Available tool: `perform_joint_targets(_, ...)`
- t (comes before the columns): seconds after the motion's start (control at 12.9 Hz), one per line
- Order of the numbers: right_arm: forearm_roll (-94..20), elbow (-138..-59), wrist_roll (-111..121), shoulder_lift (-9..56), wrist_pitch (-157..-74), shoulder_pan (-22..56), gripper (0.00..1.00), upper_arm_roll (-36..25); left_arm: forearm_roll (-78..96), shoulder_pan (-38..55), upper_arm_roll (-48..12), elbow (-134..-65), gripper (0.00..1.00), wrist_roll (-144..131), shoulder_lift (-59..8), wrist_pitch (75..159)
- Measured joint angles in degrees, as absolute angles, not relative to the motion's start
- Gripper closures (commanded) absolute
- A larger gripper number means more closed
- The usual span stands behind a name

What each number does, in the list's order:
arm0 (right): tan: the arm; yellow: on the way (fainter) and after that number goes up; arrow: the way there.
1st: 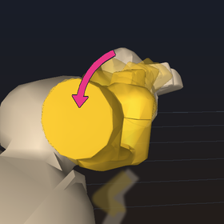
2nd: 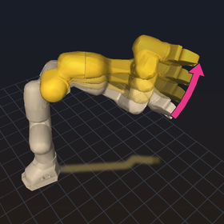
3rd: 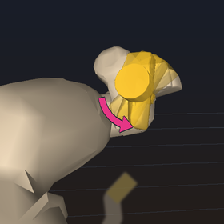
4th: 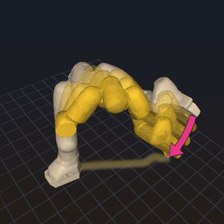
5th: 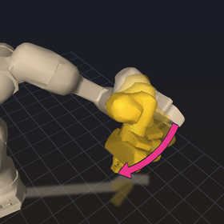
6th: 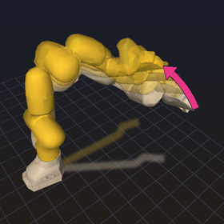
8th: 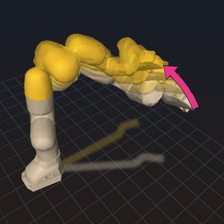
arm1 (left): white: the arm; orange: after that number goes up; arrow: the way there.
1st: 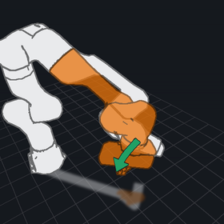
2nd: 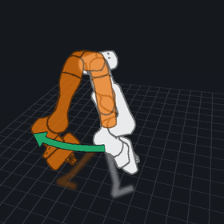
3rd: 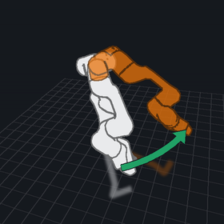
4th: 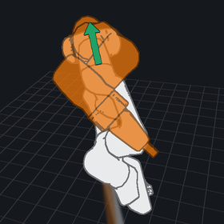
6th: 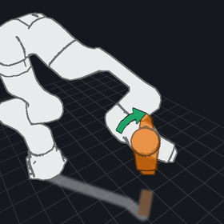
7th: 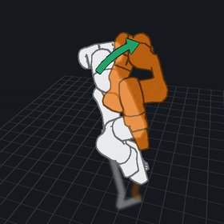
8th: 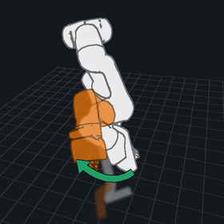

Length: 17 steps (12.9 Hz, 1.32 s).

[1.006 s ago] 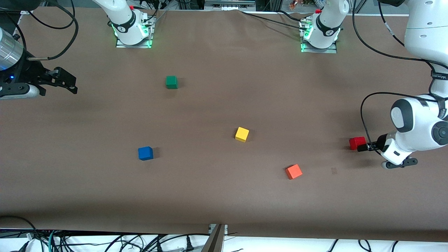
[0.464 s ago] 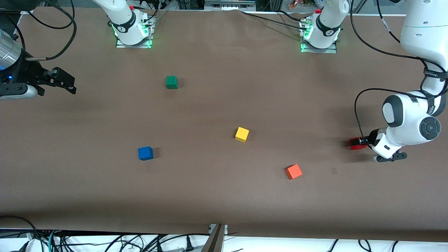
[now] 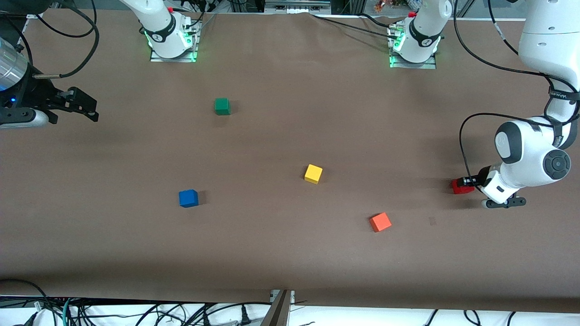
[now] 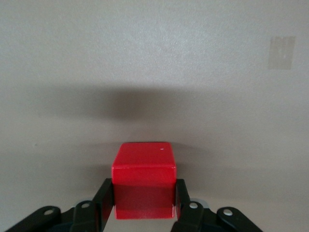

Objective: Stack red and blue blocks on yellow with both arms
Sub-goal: 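Lower the left gripper and grasp the red cube, then carry the red cube with the left gripper over the yellow cube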

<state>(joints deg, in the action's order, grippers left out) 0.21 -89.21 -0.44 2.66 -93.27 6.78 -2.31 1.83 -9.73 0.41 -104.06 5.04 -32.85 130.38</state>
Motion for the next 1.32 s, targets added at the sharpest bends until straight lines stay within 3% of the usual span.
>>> perform_joint_targets(0.15, 0.21, -89.21, -0.44, 2.66, -93.26, 6.78, 0.0, -2.32, 1.83, -9.61, -1.32, -102.63, 1.0, 5.15, -31.44, 129.72)
perform_joint_targets(0.31, 0.21, -89.21, -0.44, 2.66, -93.27, 6.78, 0.0, -2.32, 1.83, -8.02, -5.02, -97.84, 1.0, 3.84, -29.51, 123.25)
perform_joint_targets(0.54, 0.21, -89.21, -0.44, 2.66, -93.26, 6.77, 0.0, -2.32, 1.83, 1.4, -7.56, -90.27, 1.0, -6.9, -27.98, 114.8)
perform_joint_targets(0.85, 0.2, -89.2, -0.44, 2.69, -93.43, 6.81, 0.0, -2.29, 1.83, 17.88, -7.72, -87.48, 1.0, -19.94, -30.93, 114.79)
perform_joint_targets(1.32, -2.42, -89.21, -0.44, 6.81, -99.66, 6.89, 0.0, -2.14, 1.83, 32.28, -7.47, -81.13, 1.0, -20.31, -39.48, 116.64)
